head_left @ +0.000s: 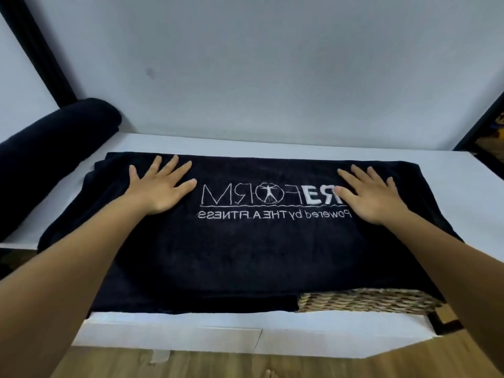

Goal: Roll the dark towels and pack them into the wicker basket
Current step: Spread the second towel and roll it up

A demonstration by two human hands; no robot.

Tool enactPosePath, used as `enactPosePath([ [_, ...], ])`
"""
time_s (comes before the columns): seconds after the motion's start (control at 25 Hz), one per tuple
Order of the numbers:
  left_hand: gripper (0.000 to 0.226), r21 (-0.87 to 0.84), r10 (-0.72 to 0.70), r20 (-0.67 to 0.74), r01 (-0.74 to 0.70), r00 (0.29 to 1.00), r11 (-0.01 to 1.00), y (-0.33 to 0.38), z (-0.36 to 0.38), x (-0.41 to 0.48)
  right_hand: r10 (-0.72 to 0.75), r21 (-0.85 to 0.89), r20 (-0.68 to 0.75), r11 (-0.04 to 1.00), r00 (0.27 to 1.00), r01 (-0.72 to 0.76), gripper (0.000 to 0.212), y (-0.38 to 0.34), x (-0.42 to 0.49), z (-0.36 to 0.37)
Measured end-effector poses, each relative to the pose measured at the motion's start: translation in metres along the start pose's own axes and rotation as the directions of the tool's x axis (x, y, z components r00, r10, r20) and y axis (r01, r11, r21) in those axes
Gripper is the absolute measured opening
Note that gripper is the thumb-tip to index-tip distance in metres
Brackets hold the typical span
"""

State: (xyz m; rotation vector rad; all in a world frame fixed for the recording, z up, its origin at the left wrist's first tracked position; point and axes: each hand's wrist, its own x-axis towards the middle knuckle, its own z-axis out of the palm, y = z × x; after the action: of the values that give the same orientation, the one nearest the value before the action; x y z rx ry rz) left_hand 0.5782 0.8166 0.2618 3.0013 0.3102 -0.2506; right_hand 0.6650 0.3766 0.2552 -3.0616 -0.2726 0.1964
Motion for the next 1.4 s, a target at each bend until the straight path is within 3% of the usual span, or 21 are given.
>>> enactPosePath([
  [0.28,0.063,0.026,0.007,-0.023,-0.006,1.000,1.000,0.027,-0.010,0.081,0.014,0.009,0.008,1.000,1.000,-0.014,0.069,0.031,0.065,-0.010],
  [0.4,0.064,0.030,0.003,-0.038,-0.001,0.999,1.000,0.030,-0.012,0.097,-0.068,0.038,-0.002,0.997,0.998,0.068,0.066,0.047,0.089,-0.016],
  [0.48,0.065,0.035,-0.009,-0.056,0.010,0.998,0.999,0.030,-0.009,0.099,-0.133,0.044,-0.009,0.990,0.991,0.133,0.065,0.077,0.101,-0.022],
  [0.64,0.065,0.034,-0.024,-0.085,0.027,0.996,0.999,0.029,-0.007,0.100,-0.091,0.142,0.036,0.986,0.995,0.085,0.074,0.154,0.115,-0.034],
  [0.72,0.064,0.061,-0.057,-0.111,0.064,0.992,0.996,0.030,-0.010,0.098,-0.126,0.198,0.008,0.973,0.992,0.122,0.063,0.161,0.119,-0.032],
  [0.88,0.067,0.021,-0.244,-0.131,0.249,0.961,0.968,0.131,0.003,0.067,-0.161,0.147,-0.020,0.976,0.987,0.162,0.056,0.162,0.121,-0.027],
  [0.96,0.075,-0.032,-0.178,-0.087,0.176,0.980,0.984,0.224,0.016,0.035,-0.176,0.119,-0.018,0.977,0.984,0.177,0.057,0.164,0.120,-0.025],
  [1.04,0.080,-0.053,0.026,-0.042,-0.029,0.999,0.998,0.311,0.029,-0.004,-0.184,0.105,-0.027,0.977,0.983,0.185,0.057,0.164,0.120,-0.025],
  [1.16,0.077,0.024,0.230,-0.063,-0.229,0.971,0.973,0.368,0.046,-0.046,-0.197,0.085,-0.023,0.976,0.980,0.198,0.057,0.160,0.116,-0.031],
  [1.32,0.081,-0.014,-0.035,-0.122,0.033,0.992,0.999,0.327,0.048,-0.044,-0.174,-0.057,0.002,0.983,0.985,0.174,0.059,0.160,0.112,-0.034],
  [1.4,0.082,-0.033,-0.223,-0.130,0.220,0.966,0.975,0.302,0.046,-0.050,-0.394,-0.328,-0.074,0.877,0.916,0.351,0.061,0.158,0.113,-0.038],
])
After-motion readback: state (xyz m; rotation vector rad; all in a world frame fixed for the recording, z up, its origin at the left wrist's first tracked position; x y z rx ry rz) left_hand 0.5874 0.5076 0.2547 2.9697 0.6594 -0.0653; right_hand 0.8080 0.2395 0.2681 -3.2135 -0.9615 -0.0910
